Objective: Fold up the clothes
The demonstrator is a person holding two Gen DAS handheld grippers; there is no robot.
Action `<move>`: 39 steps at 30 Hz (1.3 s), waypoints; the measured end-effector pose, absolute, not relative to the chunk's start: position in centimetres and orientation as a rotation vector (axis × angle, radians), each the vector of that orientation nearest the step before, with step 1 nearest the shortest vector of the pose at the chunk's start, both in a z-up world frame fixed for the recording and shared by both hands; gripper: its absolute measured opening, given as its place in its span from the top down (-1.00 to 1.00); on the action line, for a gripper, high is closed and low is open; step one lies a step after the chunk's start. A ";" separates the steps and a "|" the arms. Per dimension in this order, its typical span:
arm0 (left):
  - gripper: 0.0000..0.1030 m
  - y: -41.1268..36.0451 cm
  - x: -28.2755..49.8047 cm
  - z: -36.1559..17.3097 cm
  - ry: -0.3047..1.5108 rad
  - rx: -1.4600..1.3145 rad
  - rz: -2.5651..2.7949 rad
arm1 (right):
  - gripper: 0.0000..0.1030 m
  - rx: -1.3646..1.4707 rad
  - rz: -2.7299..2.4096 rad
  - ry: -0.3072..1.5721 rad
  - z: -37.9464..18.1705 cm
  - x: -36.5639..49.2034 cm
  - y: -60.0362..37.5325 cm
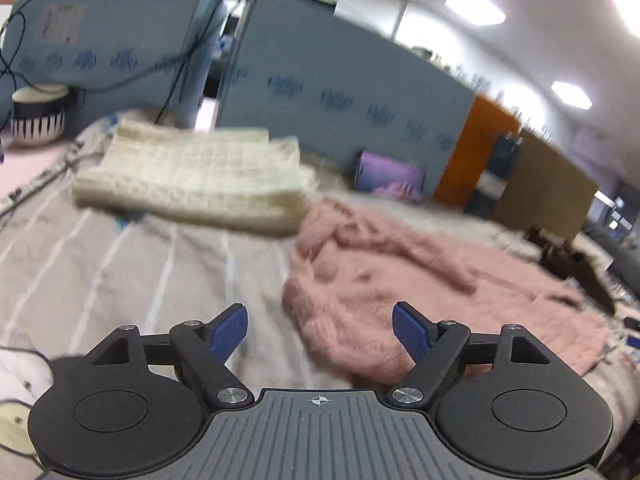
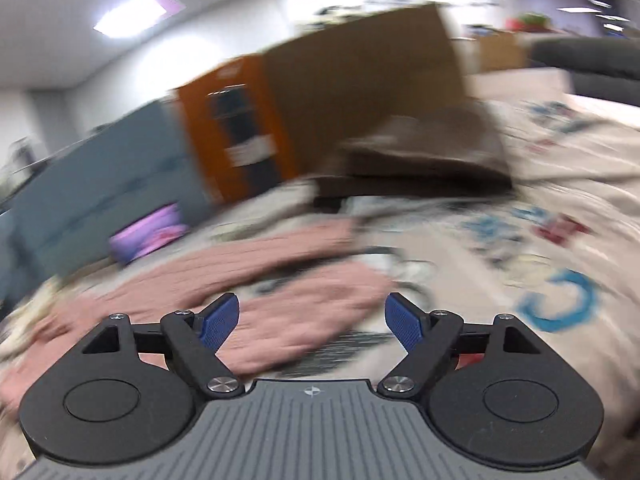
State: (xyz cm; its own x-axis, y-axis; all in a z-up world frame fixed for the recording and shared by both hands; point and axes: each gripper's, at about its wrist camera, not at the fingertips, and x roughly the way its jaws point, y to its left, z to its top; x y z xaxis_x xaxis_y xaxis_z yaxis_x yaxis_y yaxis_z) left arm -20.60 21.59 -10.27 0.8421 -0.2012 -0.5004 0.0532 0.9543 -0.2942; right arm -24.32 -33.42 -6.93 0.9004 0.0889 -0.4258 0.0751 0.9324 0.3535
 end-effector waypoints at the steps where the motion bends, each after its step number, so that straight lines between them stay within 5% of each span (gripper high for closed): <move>1: -0.54 21.2 -20.3 -10.5 0.572 -0.276 -0.138 | -0.53 0.383 -0.037 0.459 -7.1 -24.1 -33.9; 3: -0.23 20.3 -20.0 -10.9 0.602 -0.279 -0.140 | -0.53 0.413 -0.073 0.483 -7.4 -23.0 -34.4; 4: 0.25 19.7 -20.1 -11.1 0.608 -0.272 -0.138 | -0.52 0.433 -0.085 0.499 -7.6 -22.4 -34.5; 7: 0.63 18.7 -20.8 -10.8 0.590 -0.211 -0.106 | -0.36 0.475 -0.093 0.550 -8.2 -20.2 -34.2; 8: 0.80 18.6 -20.9 -10.8 0.588 -0.200 -0.098 | -0.11 0.471 -0.099 0.558 -8.4 -19.7 -33.9; 11: 0.87 18.6 -20.8 -10.7 0.590 -0.182 -0.080 | 0.67 0.403 -0.070 0.569 -8.9 -18.6 -32.6; 16: 0.88 18.7 -20.6 -10.5 0.592 -0.151 -0.049 | 0.84 0.461 -0.003 0.473 -7.2 -20.3 -32.7; 21: 0.85 18.9 -20.4 -10.3 0.594 -0.120 -0.018 | 0.87 0.462 -0.095 0.503 -6.3 -20.7 -33.6; 25: 0.62 19.0 -20.5 -10.1 0.587 -0.094 0.009 | 0.87 0.426 -0.171 0.587 -8.7 -19.7 -34.4; 26: 0.50 19.0 -20.7 -9.8 0.574 -0.085 0.018 | 0.81 0.410 -0.181 0.574 -8.5 -19.9 -34.4; 29: 0.09 19.2 -21.9 -8.7 0.496 -0.071 0.040 | 0.05 0.329 -0.245 0.491 -7.1 -20.6 -34.0; 31: -0.10 19.1 -22.9 -7.9 0.426 -0.089 0.000 | 0.03 0.271 -0.283 0.401 -5.7 -21.1 -33.6; 33: -0.33 18.6 -23.7 -7.4 0.381 -0.094 -0.071 | -0.36 0.298 -0.158 0.366 -4.7 -21.4 -32.7; 35: -0.56 17.6 -24.1 -7.4 0.390 -0.065 -0.138 | -0.46 0.329 -0.009 0.359 -4.1 -21.2 -31.3; 39: -0.59 15.1 -23.8 -8.3 0.496 0.093 -0.145 | -0.55 0.398 0.328 0.433 -4.2 -19.2 -26.6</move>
